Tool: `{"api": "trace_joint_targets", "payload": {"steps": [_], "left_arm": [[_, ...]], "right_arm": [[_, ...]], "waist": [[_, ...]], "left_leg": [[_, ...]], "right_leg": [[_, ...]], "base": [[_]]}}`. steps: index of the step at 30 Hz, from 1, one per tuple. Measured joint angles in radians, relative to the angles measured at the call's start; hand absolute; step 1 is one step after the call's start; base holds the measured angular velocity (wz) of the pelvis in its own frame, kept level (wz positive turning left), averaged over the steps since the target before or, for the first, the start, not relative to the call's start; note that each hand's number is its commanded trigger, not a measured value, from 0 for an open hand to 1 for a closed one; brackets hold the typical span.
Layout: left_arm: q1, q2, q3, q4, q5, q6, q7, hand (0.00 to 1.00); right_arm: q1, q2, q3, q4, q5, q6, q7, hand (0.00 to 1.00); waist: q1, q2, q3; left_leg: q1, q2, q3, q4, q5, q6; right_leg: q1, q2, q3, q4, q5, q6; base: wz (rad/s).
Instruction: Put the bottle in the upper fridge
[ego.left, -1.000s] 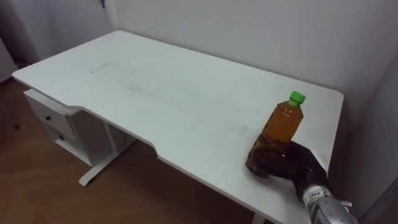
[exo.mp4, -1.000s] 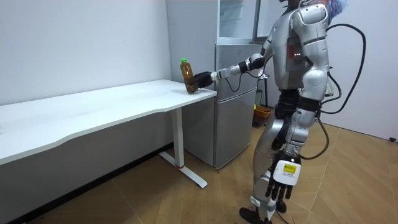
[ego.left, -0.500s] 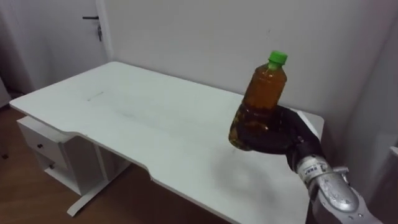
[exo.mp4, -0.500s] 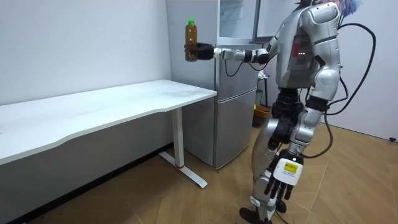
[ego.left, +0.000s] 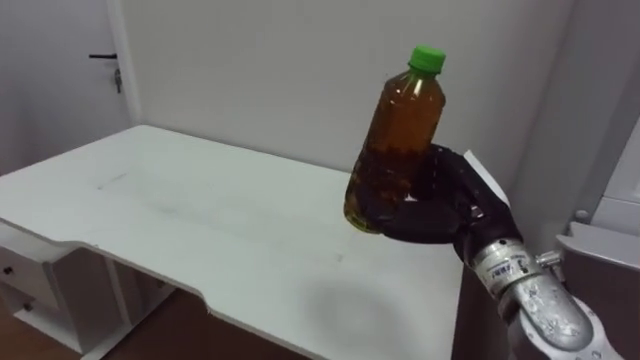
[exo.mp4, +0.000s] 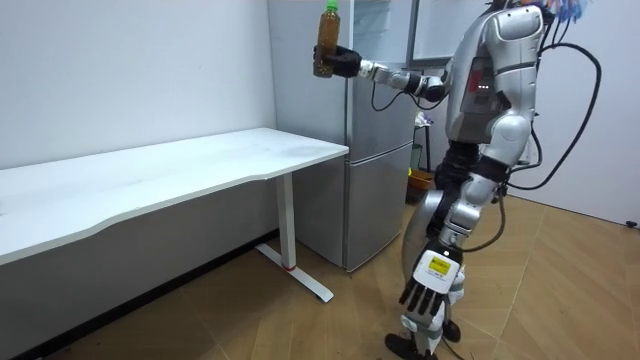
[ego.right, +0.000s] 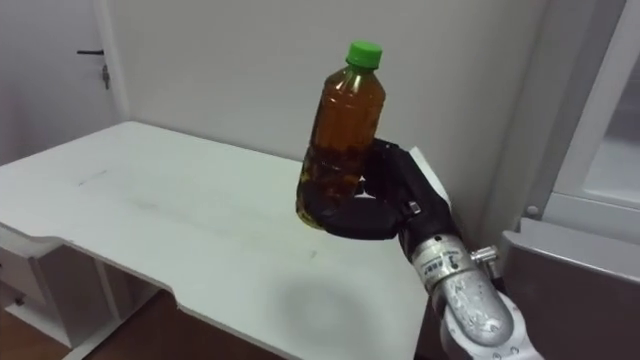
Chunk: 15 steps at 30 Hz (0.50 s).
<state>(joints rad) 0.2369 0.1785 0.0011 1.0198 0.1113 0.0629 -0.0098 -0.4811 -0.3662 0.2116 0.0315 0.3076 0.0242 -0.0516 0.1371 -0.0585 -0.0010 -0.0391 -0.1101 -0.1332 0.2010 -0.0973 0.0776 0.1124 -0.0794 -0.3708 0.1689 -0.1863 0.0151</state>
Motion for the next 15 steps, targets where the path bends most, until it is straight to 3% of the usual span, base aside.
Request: {"api": "trace_joint_targets", "payload": {"steps": [7, 15], "left_arm": [[0.005, 0.0, 0.048, 0.0, 0.062, 0.0, -0.001, 0.0], [0.016, -0.001, 0.077, 0.0, 0.148, 0.0, -0.002, 0.0]], "right_arm": [[0.013, -0.04, -0.022, -0.149, -0.048, 0.002, 0.025, 1.0], [0.056, -0.04, -0.113, -0.27, -0.092, -0.001, 0.042, 1.0]], "waist": [[-0.021, -0.001, 0.0001], [-0.039, -0.008, -0.0031]], "left_leg": [[0.036, 0.007, 0.025, 0.001, -0.03, 0.006], [0.046, 0.015, 0.05, 0.007, -0.045, 0.005]], "right_leg": [[0.03, 0.003, 0.03, -0.001, -0.001, 0.004], [0.028, 0.009, 0.069, 0.001, -0.001, 0.004]], "base": [[-0.14], [-0.13]]}}
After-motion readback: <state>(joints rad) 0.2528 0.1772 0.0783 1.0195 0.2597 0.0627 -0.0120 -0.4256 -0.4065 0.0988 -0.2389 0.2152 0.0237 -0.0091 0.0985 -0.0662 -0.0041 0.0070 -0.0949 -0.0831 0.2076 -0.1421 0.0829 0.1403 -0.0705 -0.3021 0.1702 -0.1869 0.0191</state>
